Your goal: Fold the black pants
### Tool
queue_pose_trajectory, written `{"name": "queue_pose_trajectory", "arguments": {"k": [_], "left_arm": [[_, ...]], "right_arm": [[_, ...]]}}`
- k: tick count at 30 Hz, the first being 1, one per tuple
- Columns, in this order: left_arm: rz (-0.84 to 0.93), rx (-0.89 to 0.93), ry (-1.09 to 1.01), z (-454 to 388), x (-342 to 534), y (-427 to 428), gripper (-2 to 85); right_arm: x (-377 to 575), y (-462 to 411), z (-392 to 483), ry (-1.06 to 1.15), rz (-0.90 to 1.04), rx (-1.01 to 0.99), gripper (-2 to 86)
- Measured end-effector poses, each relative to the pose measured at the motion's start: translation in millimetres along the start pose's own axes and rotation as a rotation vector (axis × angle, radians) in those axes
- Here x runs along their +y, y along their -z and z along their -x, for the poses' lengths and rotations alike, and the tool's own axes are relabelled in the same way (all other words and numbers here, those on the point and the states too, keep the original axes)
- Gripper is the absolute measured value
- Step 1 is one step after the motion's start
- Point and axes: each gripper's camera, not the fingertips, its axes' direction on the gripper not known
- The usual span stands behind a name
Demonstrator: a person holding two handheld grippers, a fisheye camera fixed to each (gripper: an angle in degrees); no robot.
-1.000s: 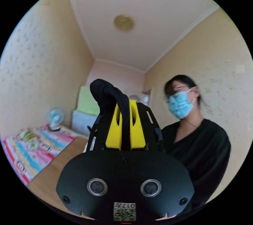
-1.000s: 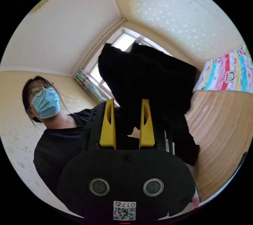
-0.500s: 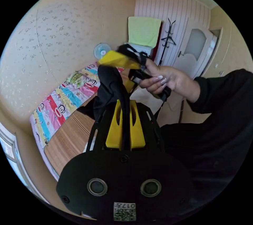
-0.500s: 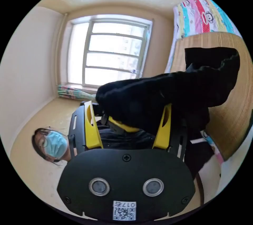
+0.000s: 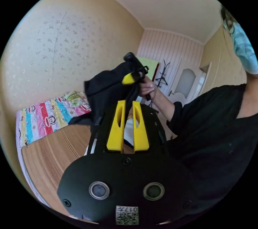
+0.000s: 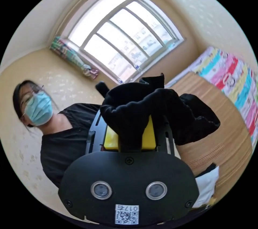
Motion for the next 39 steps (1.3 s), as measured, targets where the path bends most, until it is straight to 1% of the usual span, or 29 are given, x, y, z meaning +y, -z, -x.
{"name": "queue_pose_trajectory", "arguments": {"k": [2,4,5,7,8,10,12,13,15,16,17,18,19,20,21,22,23,24,25,27,29,31,34,35,36,37,39], "left_arm": [[-0.013,-0.035,0.043,18,8,38,5.2],[-0.013,-0.076,0.135,45,16,67,6.1],[-0.015,-0.087,0.189,65,21,81,7.2],[-0.024,-0.045,0.240,92,24,92,9.8],[-0.038,0.016,0.255,108,22,94,12.1],[-0.091,0.123,0.253,128,12,90,16.0],[-0.155,0.299,0.263,152,-10,73,19.7],[-0.169,0.334,0.269,158,-17,67,21.0],[-0.195,0.383,0.308,183,-34,43,27.9],[-0.202,0.402,0.324,188,-36,37,28.4],[-0.240,0.503,0.327,196,-40,29,29.2],[-0.321,0.667,0.293,200,-45,27,29.2],[-0.354,0.736,0.284,202,-48,26,29.1],[-0.408,0.852,0.272,205,-55,26,28.4],[-0.448,0.922,0.270,208,-64,29,26.3],[-0.471,0.937,0.268,209,-68,34,24.5],[-0.517,0.924,0.250,208,-75,48,20.8],[-0.537,0.872,0.199,201,-84,67,16.7],[-0.541,0.841,0.164,196,-89,78,15.0],[-0.542,0.691,0.056,170,-105,121,9.7],[-0.580,0.570,0.031,146,-112,150,8.1],[-0.642,0.508,0.010,121,-117,173,7.3],[-0.700,0.354,-0.056,70,-139,203,6.6],[-0.706,0.283,-0.115,45,-154,214,6.6],[-0.716,0.214,-0.168,22,-170,225,6.6],[-0.721,0.186,-0.186,14,-178,230,6.6],[-0.718,0.108,-0.177,-1,-220,245,6.6]], "right_arm": [[-10,18,38,0.142,-0.015,-0.012,13.7],[-24,38,88,0.353,0.012,-0.044,13.6],[-28,41,99,0.399,0.025,-0.055,13.6],[-43,53,140,0.580,0.083,-0.111,13.5],[-47,55,150,0.623,0.095,-0.127,13.5],[-59,60,186,0.787,0.139,-0.190,13.4],[-70,62,209,0.863,0.172,-0.250,13.4],[-75,63,222,0.902,0.183,-0.281,13.3],[-81,67,240,0.943,0.186,-0.304,13.3],[-83,70,250,0.952,0.177,-0.307,13.3],[-83,72,254,0.955,0.172,-0.305,13.3],[-81,77,259,0.953,0.163,-0.307,13.3],[-79,82,262,0.950,0.156,-0.323,13.3],[-77,84,262,0.946,0.155,-0.334,13.3],[-72,89,262,0.936,0.148,-0.353,13.3],[-65,94,263,0.919,0.137,-0.350,13.3],[-61,96,264,0.909,0.129,-0.340,13.3],[-49,101,268,0.891,0.112,-0.307,13.3],[-36,107,272,0.867,0.090,-0.258,13.3],[-11,118,278,0.838,0.046,-0.184,13.3],[15,128,283,0.793,-0.016,-0.102,13.3],[50,140,288,0.744,-0.119,0.005,13.2],[80,144,303,0.711,-0.218,0.074,13.2],[83,143,307,0.705,-0.232,0.088,13.2],[85,141,316,0.662,-0.270,0.129,13.2],[81,140,321,0.588,-0.303,0.166,13.2],[70,143,321,0.469,-0.324,0.190,13.2]]}}
